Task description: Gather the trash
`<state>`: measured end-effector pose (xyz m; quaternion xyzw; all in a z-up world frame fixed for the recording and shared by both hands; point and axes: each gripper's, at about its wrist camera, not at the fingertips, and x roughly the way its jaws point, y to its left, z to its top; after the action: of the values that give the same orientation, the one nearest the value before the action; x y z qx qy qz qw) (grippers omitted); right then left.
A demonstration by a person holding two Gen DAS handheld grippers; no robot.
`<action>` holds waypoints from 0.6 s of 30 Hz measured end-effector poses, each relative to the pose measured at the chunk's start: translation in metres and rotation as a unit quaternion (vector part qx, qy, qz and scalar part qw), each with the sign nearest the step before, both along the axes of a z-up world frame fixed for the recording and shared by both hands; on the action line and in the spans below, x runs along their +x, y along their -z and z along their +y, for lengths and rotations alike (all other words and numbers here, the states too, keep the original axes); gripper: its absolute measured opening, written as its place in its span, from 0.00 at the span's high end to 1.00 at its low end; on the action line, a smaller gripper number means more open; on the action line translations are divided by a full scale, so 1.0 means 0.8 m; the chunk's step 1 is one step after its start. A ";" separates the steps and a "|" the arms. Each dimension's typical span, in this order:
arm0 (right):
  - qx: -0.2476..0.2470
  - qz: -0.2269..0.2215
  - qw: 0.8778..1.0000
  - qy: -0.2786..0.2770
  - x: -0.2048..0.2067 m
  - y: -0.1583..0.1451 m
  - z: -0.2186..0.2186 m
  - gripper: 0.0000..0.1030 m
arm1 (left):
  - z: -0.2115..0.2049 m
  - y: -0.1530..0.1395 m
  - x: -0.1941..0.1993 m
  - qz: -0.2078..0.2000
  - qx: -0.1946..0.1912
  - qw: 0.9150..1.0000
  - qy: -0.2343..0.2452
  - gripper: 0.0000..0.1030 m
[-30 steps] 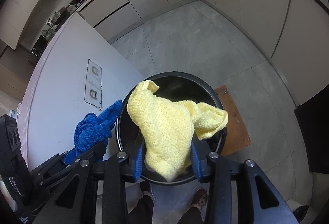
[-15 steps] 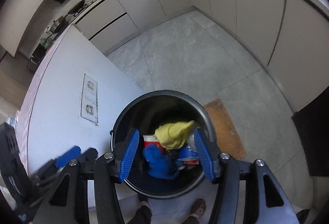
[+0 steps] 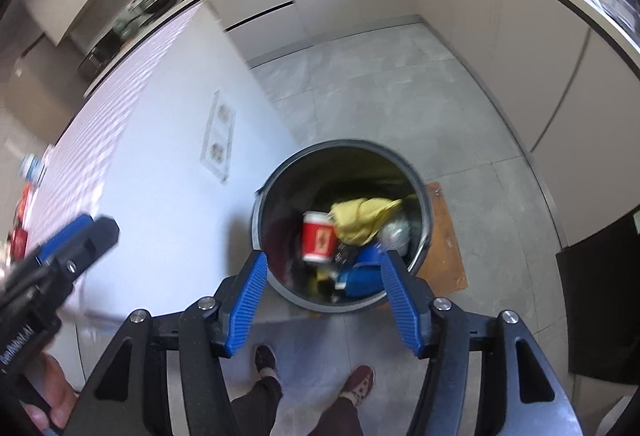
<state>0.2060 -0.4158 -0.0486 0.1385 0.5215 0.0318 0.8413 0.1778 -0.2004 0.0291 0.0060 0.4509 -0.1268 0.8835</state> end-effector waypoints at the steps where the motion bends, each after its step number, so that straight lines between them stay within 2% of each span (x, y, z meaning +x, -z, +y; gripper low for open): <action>1: 0.000 -0.001 1.000 -0.008 -0.006 -0.007 0.007 0.39 | 0.005 -0.005 -0.006 -0.002 0.002 1.000 -0.002 0.32; 4: -0.005 -0.012 0.999 -0.033 -0.033 -0.031 0.035 0.38 | 0.030 -0.026 -0.032 -0.012 0.002 1.000 -0.008 0.29; 10: -0.049 -0.071 0.995 -0.053 -0.112 -0.087 0.099 0.33 | 0.087 -0.061 -0.095 -0.064 0.026 0.997 -0.031 0.13; 14: -0.122 -0.142 0.982 -0.027 -0.180 -0.130 0.149 0.22 | 0.127 -0.068 -0.140 -0.092 0.032 0.994 -0.047 0.11; 18: -0.158 -0.178 0.971 -0.012 -0.238 -0.159 0.189 0.15 | 0.155 -0.071 -0.176 -0.096 0.022 0.993 -0.065 0.11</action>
<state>0.0155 -0.2647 0.0790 -0.0107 0.3631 -0.0166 0.9316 0.0374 -0.0761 0.0862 0.0089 0.3659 -0.0581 0.9288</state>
